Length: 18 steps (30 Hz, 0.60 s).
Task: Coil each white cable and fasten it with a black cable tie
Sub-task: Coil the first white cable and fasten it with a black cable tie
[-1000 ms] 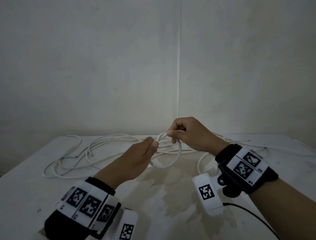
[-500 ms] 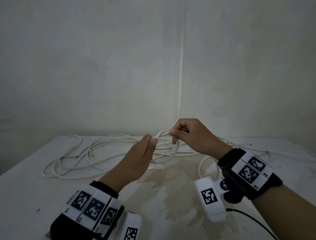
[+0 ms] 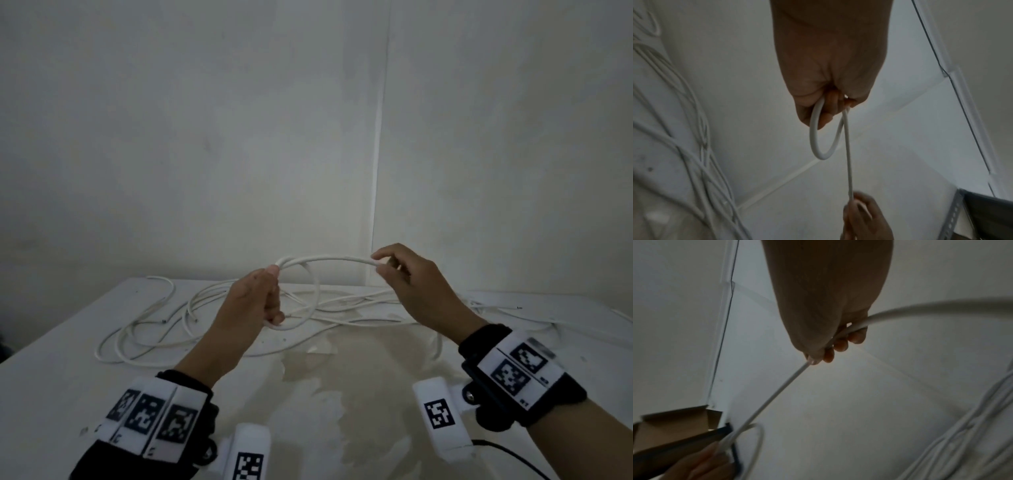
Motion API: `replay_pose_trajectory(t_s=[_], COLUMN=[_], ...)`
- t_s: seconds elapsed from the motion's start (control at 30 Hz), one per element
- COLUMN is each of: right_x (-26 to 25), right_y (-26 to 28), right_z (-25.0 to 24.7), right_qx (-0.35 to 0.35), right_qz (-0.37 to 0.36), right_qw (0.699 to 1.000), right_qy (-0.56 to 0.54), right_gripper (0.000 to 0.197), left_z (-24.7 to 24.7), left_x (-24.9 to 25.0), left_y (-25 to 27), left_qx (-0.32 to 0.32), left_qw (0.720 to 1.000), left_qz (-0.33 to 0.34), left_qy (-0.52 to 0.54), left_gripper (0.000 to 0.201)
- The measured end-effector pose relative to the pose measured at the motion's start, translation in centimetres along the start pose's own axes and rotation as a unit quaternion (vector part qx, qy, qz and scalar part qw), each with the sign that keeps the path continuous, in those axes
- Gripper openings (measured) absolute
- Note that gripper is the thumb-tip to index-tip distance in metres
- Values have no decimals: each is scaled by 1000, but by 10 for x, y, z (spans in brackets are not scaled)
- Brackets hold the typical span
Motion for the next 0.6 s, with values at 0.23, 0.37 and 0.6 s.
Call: replay_pose_trajectory(t_s=[0.23,0.37,0.6], right_x=[43,35,1], right_y=[5,9,23], right_z=[-1,34,63], right_qx=[-25,-100,-130], right_qz=[-8,-160,-346], right_qw=[982,932,878], right_qy=[185,310,305], right_gripper=[15,11,39], left_z=[-20,-13,-7], left_x=[-3,0,1], left_y=[-7,-12,-13], left_qx=[37,48,76], left_qw=[998,998,996], left_qz=[-14,-4,30], left_qy=[47,47,-31], left_gripper=[40,40,38])
Point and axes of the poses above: each hand's wrist, its own y-axis away from the middle knuckle, its own z-axis out of the palm, x = y × z, the point moved 1 cm from there along -y, towards the middle knuckle, and after that the axes turned 14 degrees about -z, right-handed, at the moved point
